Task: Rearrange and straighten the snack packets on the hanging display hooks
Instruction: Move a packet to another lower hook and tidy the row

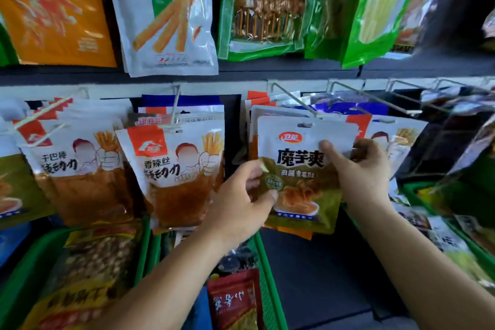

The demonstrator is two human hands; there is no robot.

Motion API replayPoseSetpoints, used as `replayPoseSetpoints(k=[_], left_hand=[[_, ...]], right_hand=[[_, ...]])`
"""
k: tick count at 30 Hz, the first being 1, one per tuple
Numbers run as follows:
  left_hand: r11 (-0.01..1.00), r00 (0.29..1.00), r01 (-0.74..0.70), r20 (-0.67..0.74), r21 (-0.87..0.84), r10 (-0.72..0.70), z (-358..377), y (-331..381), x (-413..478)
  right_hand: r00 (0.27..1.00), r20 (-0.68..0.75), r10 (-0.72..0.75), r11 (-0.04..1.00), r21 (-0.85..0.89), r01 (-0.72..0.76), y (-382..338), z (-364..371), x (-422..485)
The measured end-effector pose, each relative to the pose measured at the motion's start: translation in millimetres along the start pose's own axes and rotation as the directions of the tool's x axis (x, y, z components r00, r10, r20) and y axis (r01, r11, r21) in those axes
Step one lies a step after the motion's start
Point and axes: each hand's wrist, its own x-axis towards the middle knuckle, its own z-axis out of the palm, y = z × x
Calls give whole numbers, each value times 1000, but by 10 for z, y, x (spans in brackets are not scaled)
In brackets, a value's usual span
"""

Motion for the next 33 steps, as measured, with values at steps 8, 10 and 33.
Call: replayPoseSetpoints(k=[8,10,33], left_hand=[[994,996,19,-80,-107,-27,92,145,25],[993,989,16,-145,-120,-33,77,194,8],[946,945,208,-198,-250,-261,-436,442,-754]], right_hand=[[955,286,82,952,261,-160,-122,-127,-80],[953,282,109,925,324,-201,-194,-196,-92],[721,684,110,916,212,-341,-530,-347,-960]])
